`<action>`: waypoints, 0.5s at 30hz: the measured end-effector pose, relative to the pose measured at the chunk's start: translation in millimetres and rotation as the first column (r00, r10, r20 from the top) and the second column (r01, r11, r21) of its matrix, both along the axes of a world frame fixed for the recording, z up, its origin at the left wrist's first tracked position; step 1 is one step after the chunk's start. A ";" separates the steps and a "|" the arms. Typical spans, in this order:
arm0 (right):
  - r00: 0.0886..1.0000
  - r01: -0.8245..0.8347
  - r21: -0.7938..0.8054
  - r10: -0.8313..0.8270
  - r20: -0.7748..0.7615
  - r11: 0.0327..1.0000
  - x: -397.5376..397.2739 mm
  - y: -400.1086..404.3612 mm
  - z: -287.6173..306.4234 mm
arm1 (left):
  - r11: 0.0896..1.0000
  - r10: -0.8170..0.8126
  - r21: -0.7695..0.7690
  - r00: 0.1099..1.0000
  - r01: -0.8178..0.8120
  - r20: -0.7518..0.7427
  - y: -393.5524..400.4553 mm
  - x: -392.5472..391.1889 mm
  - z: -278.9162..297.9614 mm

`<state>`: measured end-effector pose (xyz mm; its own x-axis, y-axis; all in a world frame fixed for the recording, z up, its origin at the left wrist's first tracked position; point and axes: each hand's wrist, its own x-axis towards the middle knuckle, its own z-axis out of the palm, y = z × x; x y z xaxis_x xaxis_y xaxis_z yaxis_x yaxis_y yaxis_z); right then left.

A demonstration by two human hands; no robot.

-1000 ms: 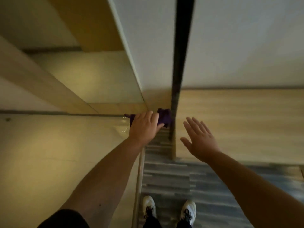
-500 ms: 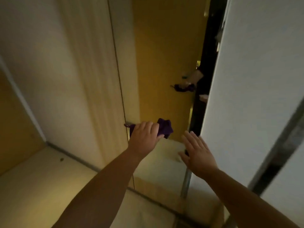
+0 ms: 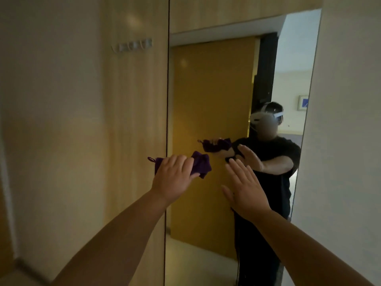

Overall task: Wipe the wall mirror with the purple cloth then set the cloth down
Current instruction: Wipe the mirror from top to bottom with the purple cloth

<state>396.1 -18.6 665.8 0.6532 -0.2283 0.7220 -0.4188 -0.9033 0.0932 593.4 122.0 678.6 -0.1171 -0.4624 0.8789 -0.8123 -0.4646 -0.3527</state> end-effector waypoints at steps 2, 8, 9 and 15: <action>1.000 -0.001 -0.032 0.002 0.019 0.999 11.4 -14.0 18.3 | 0.999 -0.006 -0.034 1.000 0.006 0.008 -12.0 11.4 17.4; 0.998 0.032 -0.183 -0.020 0.067 0.983 41.7 -71.3 76.4 | 0.990 -0.010 -0.140 0.998 0.019 0.064 -56.7 37.4 68.0; 0.997 0.043 -0.217 -0.028 0.070 0.975 46.4 -81.2 88.5 | 0.987 -0.004 -0.157 0.997 0.016 0.075 -64.5 41.6 77.6; 0.991 0.066 -0.345 -0.022 0.130 0.936 74.6 -113.8 167.2 | 0.971 0.049 -0.238 0.994 -0.024 0.101 -104.8 68.7 143.7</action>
<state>470.6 -132.4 833.0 0.5503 0.0247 0.8346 -0.4853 -0.8039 0.3437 662.1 17.2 822.3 -0.2023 -0.2485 0.9473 -0.7572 -0.5737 -0.3122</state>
